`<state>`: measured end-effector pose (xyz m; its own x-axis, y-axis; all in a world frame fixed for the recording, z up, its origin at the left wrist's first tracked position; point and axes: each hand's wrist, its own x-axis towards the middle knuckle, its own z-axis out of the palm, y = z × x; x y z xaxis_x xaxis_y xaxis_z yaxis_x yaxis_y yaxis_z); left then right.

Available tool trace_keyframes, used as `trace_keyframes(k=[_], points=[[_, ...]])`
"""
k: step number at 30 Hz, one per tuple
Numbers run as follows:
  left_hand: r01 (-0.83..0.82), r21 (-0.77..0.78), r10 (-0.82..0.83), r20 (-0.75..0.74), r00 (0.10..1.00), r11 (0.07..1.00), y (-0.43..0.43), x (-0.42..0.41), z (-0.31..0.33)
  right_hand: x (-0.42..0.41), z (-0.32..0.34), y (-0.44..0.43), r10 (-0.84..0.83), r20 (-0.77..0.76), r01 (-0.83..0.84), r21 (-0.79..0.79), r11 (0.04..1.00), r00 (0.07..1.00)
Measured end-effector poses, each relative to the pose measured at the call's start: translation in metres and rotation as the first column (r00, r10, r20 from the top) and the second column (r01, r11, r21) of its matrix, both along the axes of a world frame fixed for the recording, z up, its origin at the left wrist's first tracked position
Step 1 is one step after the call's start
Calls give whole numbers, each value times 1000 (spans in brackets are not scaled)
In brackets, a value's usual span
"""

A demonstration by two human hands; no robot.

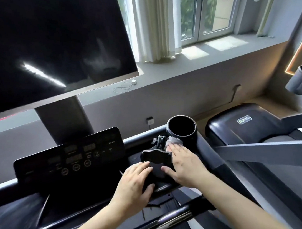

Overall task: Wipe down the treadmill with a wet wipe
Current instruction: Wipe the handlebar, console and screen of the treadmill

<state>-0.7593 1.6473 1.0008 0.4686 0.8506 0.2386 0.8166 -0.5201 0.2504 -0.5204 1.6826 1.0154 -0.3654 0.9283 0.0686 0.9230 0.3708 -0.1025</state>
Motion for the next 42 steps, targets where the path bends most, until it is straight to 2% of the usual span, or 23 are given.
trace_keyframes(k=[2, 4, 7, 10, 13, 21, 28, 30, 33, 38, 42], points=[[-27, -3, 27, -38, 999, 1000, 8, 2, 4, 1, 15, 22, 119, 38, -117, -63, 991, 992], [-57, -24, 55, -77, 995, 998, 15, 4, 7, -3, 20, 30, 158, 42, -156, -50, 986, 987], [-54, -60, 43, -171, 984, 997, 16, 8, 10, 7, 13, 9, 159, 32, -155, -102, 983, 987], [-61, -74, 43, -224, 974, 995, 13, 7, 5, 36, -6, -44, 156, 32, -155, -38, 987, 987], [-110, -34, 96, -272, 957, 993, 5, 9, -2, 56, -20, -77, 59, 72, -54, -63, 997, 996], [-208, -59, 191, -211, 959, 976, -23, 18, -10, 34, 0, -10, -68, 54, 75, -138, 988, 996], [-215, -153, 171, -255, 952, 965, -19, 17, -4, 40, -15, -90, -147, 22, 149, -132, 980, 989], [-209, -168, 167, -232, 958, 963, -17, 18, -3, 35, -14, -102, -120, 6, 119, -119, 986, 993], [-210, -207, 162, -225, 961, 955, -17, 17, 1, 31, -12, -91, -60, -35, 56, -103, 993, 998], [-161, -217, 108, -239, 965, 963, -9, 11, 8, 10, -13, -59, -245, -250, 214, -145, 966, 937], [-105, -231, 52, -226, 973, 967, -5, 1, 8, -32, -22, -73, -168, -192, 157, -69, 985, 967]])
